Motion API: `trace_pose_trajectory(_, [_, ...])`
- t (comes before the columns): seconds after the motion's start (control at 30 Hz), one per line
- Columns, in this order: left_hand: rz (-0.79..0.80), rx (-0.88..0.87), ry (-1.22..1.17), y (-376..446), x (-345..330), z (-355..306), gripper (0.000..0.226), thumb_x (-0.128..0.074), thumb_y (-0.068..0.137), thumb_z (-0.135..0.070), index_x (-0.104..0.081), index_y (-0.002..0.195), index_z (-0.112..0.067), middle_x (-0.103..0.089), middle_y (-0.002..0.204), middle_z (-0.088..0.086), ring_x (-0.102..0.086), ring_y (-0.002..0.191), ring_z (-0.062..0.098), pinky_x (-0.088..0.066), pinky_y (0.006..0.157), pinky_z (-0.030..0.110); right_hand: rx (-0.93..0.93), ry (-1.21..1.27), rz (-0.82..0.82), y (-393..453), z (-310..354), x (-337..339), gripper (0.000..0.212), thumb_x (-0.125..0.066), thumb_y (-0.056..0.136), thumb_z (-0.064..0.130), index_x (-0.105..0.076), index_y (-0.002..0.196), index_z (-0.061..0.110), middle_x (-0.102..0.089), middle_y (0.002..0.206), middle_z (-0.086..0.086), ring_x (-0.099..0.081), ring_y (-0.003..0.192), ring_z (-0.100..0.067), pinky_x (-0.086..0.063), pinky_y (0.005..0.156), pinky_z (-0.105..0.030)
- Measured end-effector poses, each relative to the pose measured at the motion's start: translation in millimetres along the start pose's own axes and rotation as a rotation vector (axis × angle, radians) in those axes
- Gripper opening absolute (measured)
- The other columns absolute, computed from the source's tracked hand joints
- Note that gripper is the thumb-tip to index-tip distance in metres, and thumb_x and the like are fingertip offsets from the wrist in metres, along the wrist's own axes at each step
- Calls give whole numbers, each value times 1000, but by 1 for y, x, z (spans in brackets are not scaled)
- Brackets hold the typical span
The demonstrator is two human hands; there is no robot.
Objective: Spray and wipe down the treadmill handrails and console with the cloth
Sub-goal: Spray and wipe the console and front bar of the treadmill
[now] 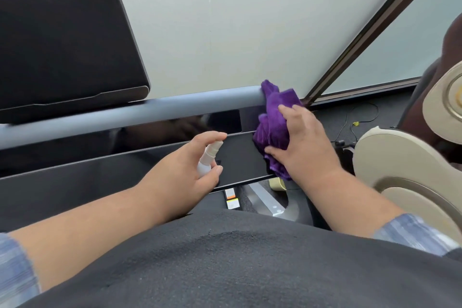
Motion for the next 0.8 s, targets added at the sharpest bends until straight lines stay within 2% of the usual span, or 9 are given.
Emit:
trace_pose_trajectory(0.1, [14, -11, 3, 3, -2, 1, 61, -61, 90, -34, -25, 121, -72, -63, 93, -22, -60, 77, 1, -40, 65, 18, -9, -31, -5, -51, -8, 0, 93, -89, 69, 37, -35, 145, 33, -36, 153, -14, -32, 143, -34, -36, 113, -51])
trace_pose_trajectory(0.2, [-5, -17, -3, 4, -1, 4, 61, -63, 89, -32, -28, 123, -69, -64, 91, -22, -59, 72, 0, -40, 62, 17, 4, -53, -19, -65, -10, -1, 94, -90, 68, 38, -33, 143, 34, -38, 152, -19, -32, 143, -39, -35, 113, -56])
trace_pose_trajectory(0.37, [-11, -4, -42, 3, 2, 6, 59, -60, 88, -34, -28, 125, -69, -64, 89, -22, -59, 70, -1, -40, 63, 20, 13, -148, 12, -12, 8, -10, 86, -72, 80, 60, -35, 151, 27, -21, 162, -20, -15, 151, -37, -12, 123, -49])
trace_pose_trajectory(0.57, [-60, 17, -42, -9, 10, 15, 59, -59, 87, -36, -28, 125, -69, -64, 91, -22, -60, 73, -1, -40, 65, 18, 124, -163, 78, 69, 59, -22, 97, -62, 78, 74, -22, 156, 32, -25, 161, -17, -19, 149, -37, -18, 122, -49])
trace_pose_trajectory(0.67, [-86, 37, -43, -15, 15, 19, 61, -61, 89, -33, -28, 124, -70, -64, 91, -22, -61, 71, 0, -41, 64, 16, 280, -153, 144, 74, 104, -38, 95, -62, 80, 71, -23, 157, 31, -29, 158, -17, -23, 147, -38, -19, 122, -48])
trace_pose_trajectory(0.73, [-113, 33, -57, -17, 18, 18, 60, -62, 88, -33, -29, 123, -70, -64, 91, -23, -60, 70, -1, -43, 64, 13, 422, -186, 216, 66, 145, -62, 86, -58, 87, 58, -18, 158, 32, -23, 160, -20, -18, 148, -40, -15, 122, -48])
trace_pose_trajectory(0.8, [-144, 14, -57, -20, 21, 15, 59, -62, 88, -35, -30, 123, -69, -62, 92, -26, -59, 75, -3, -42, 70, 7, 512, -240, 281, 59, 175, -84, 80, -53, 92, 45, -10, 159, 33, -15, 163, -21, -10, 151, -41, -9, 123, -49])
Point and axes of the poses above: each hand's wrist, its own y-axis towards the middle knuckle, its own x-axis out of the back of the hand, z = x × y, the point moved 6 cm from there along y, towards the middle knuckle
